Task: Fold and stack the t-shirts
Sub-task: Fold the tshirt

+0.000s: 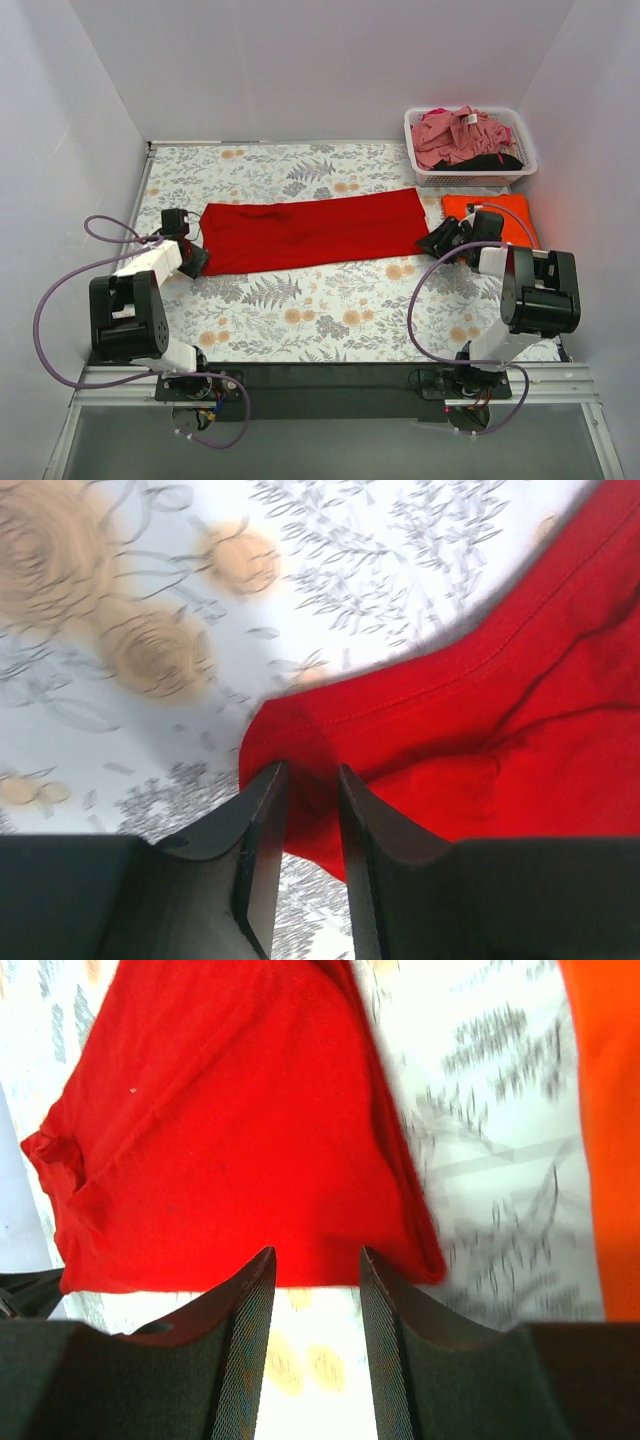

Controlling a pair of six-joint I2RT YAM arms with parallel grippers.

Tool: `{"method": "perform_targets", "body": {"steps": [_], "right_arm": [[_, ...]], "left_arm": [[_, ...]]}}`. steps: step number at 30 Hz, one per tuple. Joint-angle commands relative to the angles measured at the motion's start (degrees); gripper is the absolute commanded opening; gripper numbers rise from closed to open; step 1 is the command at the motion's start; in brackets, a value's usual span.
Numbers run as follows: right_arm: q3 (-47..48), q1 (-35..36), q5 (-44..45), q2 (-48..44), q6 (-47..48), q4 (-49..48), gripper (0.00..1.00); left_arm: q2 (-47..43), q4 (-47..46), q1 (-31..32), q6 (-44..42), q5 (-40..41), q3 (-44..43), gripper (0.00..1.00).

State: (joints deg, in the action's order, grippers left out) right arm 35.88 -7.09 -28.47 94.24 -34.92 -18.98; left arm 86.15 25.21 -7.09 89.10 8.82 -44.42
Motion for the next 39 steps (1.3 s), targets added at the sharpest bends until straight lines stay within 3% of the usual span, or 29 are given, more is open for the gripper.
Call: {"method": "perform_targets", "body": {"steps": [1,6,13,15,20,25,28,33,39], "right_arm": [[-0.6,0.3,1.4,-6.5,1.6,7.7,0.46],[2.1,2.6,3.2,-13.1,3.3,11.0,0.47],[9.9,6.8,1.4,-7.0,4.5,8.0,0.47],[12.2,7.0,0.1,-3.6,5.0,6.5,0.46],[18.6,16.0,-1.1,1.6,10.3,6.5,0.43],[24.0,23.3,-0.7,5.6,15.4,6.5,0.43],[25.5,25.5,-1.1,7.3,16.4,6.5,0.43],[24.1,26.3,-1.1,7.3,16.9,6.3,0.43],[22.4,26.3,-1.2,6.3,18.0,6.4,0.44]], "left_arm": [[-4.3,6.5,-1.0,-1.5,4.5,3.1,0.28],[-13.1,4.2,-1.0,-3.7,6.5,2.2,0.43],[-17.5,2.2,3.0,-5.8,0.2,-4.8,0.52],[-15.7,0.2,5.8,-6.0,-2.0,-6.3,0.52],[-8.6,-4.5,12.1,-6.4,-7.6,-9.0,0.5],[-0.5,-9.4,14.4,-3.4,-12.2,-12.8,0.53],[5.0,-10.8,15.9,-2.1,-12.5,-15.8,0.53],[12.5,-11.2,16.7,-1.6,-11.1,-20.1,0.43],[19.8,-12.4,17.0,-2.5,-10.1,-24.9,0.42]]}}
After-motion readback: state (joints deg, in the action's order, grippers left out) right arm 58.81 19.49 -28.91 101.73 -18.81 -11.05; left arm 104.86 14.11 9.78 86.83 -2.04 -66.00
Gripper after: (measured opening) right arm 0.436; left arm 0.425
